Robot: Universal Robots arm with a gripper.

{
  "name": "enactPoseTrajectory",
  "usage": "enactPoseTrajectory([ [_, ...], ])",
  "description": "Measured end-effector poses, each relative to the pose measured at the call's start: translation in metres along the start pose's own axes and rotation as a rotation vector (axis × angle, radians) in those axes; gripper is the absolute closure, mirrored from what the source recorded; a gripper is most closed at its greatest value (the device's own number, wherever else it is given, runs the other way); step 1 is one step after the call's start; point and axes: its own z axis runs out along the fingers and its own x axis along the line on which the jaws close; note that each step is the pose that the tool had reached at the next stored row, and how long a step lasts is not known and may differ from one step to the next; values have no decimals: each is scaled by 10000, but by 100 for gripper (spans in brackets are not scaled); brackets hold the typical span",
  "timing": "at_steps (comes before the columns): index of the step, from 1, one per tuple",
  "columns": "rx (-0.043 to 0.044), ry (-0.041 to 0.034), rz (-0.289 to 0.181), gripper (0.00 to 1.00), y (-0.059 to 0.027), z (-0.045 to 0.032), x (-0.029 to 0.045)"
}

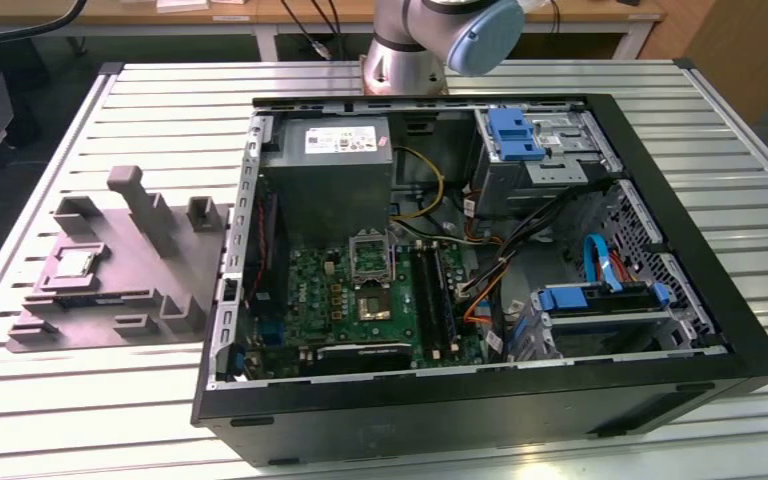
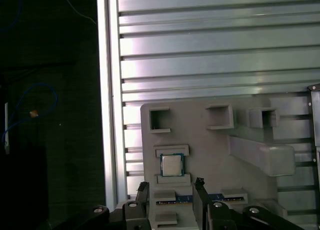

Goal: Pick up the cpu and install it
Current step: 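Pick up the cpu and move it towards the insertion slot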

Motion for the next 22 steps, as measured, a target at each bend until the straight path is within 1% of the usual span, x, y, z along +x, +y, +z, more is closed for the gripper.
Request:
enactPoseTrajectory([
  [22, 0, 0, -17, 53, -2, 40, -1],
])
